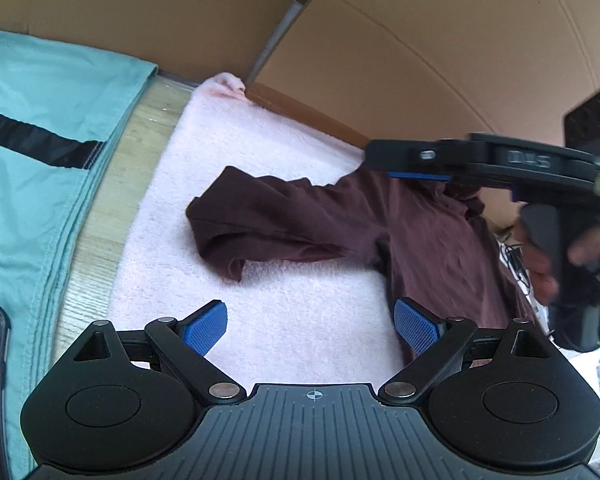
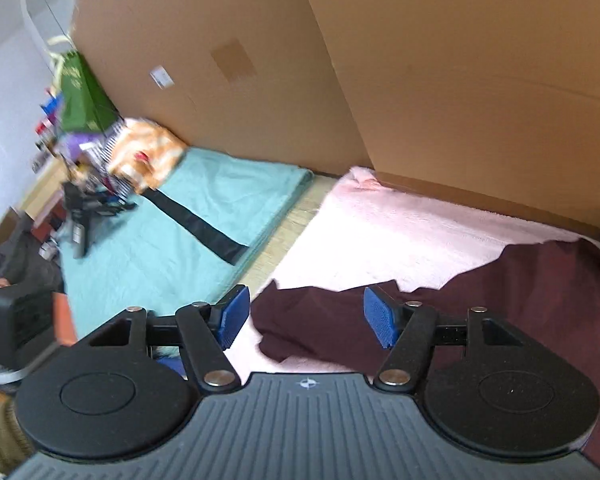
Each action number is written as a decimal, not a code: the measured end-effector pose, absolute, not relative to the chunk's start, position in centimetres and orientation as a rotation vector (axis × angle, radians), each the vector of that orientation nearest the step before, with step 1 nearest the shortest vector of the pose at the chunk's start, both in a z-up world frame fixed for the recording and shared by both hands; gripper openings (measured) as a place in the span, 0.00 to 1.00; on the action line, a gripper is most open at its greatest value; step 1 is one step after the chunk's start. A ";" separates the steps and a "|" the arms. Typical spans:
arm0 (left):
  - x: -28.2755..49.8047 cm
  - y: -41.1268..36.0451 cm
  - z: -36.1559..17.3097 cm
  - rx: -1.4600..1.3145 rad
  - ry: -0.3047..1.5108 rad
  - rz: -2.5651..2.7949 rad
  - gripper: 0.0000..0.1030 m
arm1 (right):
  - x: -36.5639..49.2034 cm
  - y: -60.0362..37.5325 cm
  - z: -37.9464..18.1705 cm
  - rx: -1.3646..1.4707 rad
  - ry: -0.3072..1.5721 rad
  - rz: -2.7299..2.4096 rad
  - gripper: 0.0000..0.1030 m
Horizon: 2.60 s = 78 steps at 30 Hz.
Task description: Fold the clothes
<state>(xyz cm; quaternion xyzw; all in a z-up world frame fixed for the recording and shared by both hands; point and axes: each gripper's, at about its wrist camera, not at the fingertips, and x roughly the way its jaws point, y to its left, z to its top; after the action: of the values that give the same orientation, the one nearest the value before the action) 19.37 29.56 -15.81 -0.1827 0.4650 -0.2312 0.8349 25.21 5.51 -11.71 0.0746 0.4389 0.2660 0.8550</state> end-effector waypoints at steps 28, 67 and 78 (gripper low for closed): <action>19.1 28.4 -14.7 -0.404 1.040 -0.626 0.96 | 16.8 1.5 -18.9 -0.060 1.280 0.696 0.10; 21.5 25.7 -12.2 -0.368 0.961 -0.143 0.59 | 11.1 -6.8 -17.4 0.254 1.148 0.495 0.64; 23.5 23.1 -17.8 -0.462 1.125 -0.201 0.64 | 8.4 -9.6 -16.8 0.233 1.138 0.426 0.66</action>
<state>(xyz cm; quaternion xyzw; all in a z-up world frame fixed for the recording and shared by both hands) 23.45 23.06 -17.82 -0.2168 0.5276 -0.0942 0.8160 8.43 -9.61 -16.75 0.1093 0.5333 0.1998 0.8147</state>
